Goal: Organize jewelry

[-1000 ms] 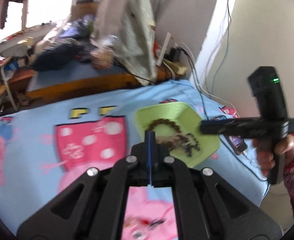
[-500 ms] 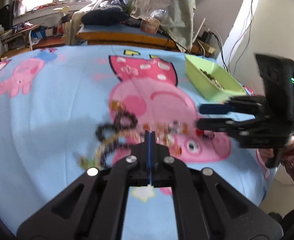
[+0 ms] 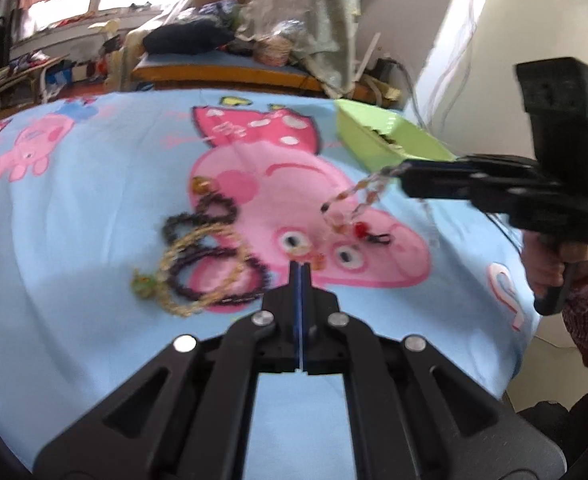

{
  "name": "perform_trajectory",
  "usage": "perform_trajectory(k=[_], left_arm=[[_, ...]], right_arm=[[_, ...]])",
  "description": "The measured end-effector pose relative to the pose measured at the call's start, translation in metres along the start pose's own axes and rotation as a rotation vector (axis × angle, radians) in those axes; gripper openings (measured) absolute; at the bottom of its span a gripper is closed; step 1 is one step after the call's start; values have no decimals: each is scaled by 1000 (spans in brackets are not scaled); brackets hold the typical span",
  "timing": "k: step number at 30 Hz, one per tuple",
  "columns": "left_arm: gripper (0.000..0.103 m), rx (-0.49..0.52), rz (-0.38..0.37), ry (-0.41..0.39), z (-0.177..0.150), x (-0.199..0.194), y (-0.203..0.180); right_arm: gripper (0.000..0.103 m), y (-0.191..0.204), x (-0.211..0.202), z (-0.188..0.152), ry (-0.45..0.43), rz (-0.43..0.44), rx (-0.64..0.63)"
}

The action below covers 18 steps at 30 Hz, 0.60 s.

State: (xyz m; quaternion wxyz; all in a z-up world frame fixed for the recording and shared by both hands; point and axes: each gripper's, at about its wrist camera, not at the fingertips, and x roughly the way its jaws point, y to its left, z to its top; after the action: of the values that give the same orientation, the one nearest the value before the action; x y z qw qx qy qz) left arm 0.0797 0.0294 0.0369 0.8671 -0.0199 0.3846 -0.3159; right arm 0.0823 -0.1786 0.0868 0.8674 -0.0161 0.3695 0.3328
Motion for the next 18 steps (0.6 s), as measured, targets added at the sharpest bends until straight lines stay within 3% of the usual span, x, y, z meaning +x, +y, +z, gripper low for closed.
perform_trajectory(k=[2,3,5,9,12,15,18], left_arm=[[7,35,-28,-1,0,1,-12],[22,50,-34,0,-1,1,-17],[39,90,-43,-6,-5,3,-31],[42,180,-61,41,-15,19,-57],[52,219,-79,88,-17,34,-71],[61,263,-109,108,-17,42,-87],[65,309,-128,136,-18,51,-100]], right_arm=[[0,4,-23,-12,-33,30,18],[0,6,-30,-18,-39,40,28],[0,8,-43,-36,-44,53,48],[0,-10,-54,-77,-41,-10,138],[0,-29,-51,-101,-18,-105,217],[16,-35,-53,-114,-4,-125,238],[20,-25,-53,-118,16,-138,172]])
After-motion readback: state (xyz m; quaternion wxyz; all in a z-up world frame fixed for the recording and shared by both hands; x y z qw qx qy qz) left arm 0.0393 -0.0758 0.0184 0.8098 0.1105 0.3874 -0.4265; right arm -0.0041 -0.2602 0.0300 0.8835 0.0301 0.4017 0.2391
